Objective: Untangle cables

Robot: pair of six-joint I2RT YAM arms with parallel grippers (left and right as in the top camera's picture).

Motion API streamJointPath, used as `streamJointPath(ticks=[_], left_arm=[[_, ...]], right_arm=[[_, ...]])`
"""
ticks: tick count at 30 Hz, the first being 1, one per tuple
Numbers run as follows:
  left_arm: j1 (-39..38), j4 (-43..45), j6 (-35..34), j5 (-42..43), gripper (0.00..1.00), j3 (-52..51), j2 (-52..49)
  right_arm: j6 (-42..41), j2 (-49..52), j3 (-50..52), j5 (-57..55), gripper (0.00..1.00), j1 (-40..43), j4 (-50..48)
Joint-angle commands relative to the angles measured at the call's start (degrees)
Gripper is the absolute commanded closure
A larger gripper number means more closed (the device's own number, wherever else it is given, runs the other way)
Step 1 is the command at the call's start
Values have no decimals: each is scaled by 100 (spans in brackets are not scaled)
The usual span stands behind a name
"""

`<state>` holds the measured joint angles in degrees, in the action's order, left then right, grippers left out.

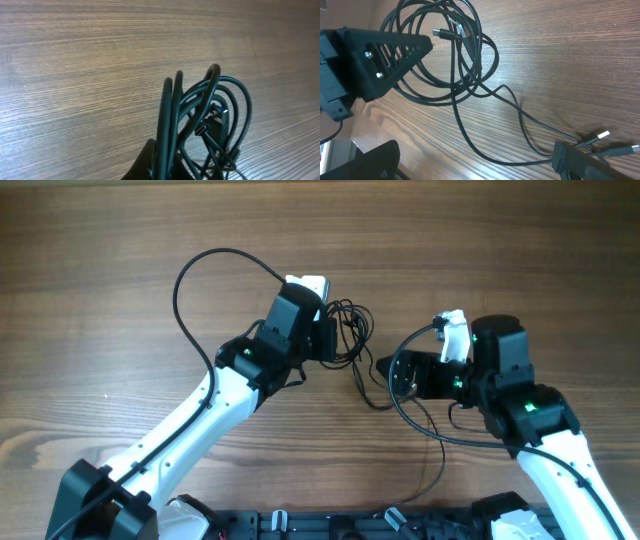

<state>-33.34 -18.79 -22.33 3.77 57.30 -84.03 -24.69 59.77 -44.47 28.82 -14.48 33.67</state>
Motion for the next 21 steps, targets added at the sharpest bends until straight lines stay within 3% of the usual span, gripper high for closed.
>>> streamJointPath(ticks=[1, 3, 4, 7, 9, 10, 12, 15, 17, 21], left_arm=[[13, 116, -278, 483, 96, 90, -31], [13, 114, -278, 557, 96, 90, -31], [13, 114, -278, 564, 96, 90, -31], [9, 114, -275, 584, 96, 90, -31], [9, 116, -273, 680, 96, 90, -31], [9, 122, -271, 761, 96, 90, -31], [9, 120, -256, 780, 96, 90, -31], [9, 140, -192, 984, 96, 90, -31], [9, 227, 188, 1554, 96, 90, -31], [61, 699, 588, 2273, 96, 90, 17]], right_arm=[[-85, 376, -61, -72, 0, -15, -166], [-96, 660, -61, -70, 3, -15, -291], [-98, 835, -61, -70, 18, -13, -372], [-103, 1014, -61, -48, 42, -13, -531], [-103, 1014, -61, -11, 45, -13, -669], [-96, 1014, -61, 142, 43, -15, -837], [0, 1016, -61, 208, 28, -20, -1036], [483, 1040, -42, 208, 28, -20, -1342], [518, 1147, -42, 42, 30, -20, -1572], [507, 1508, -42, -50, 46, -20, -1744]])
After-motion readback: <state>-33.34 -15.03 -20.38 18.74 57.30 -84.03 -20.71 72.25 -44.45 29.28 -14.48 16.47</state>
